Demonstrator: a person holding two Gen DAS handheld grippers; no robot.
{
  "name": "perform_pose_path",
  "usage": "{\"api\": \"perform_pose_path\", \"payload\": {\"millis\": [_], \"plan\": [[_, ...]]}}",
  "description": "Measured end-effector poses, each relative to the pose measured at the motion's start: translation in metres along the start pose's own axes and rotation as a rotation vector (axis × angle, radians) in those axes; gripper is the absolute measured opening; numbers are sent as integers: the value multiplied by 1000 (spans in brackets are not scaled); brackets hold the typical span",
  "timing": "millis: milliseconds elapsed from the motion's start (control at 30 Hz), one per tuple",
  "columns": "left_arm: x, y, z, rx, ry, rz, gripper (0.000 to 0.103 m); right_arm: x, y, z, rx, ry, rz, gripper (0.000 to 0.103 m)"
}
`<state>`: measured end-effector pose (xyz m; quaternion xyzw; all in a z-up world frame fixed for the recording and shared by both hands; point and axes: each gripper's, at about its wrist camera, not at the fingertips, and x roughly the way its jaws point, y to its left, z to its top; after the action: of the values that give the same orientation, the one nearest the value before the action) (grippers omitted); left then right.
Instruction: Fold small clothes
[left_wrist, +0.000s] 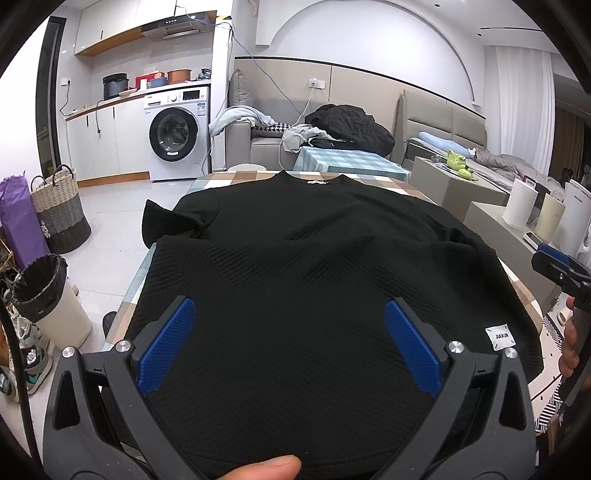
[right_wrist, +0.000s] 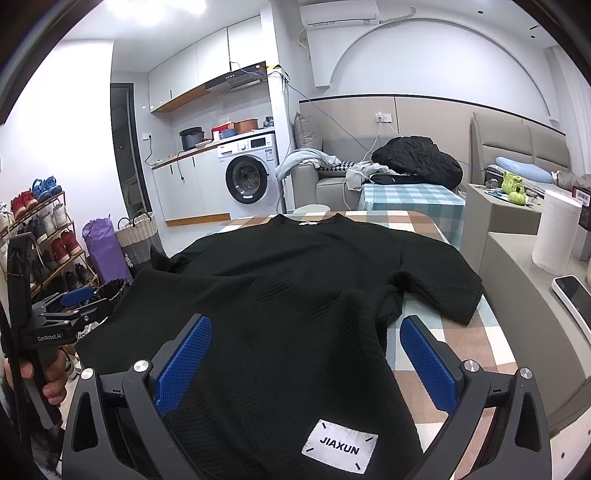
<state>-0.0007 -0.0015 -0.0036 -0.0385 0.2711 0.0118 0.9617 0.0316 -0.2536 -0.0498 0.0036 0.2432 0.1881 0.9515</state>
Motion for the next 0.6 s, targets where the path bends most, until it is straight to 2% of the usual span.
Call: {"api": "perform_pose_path", "payload": {"millis": [600], "plan": [[1, 0, -1, -5, 10, -9, 102, -2, -1, 2, 6, 3, 5, 103]]}}
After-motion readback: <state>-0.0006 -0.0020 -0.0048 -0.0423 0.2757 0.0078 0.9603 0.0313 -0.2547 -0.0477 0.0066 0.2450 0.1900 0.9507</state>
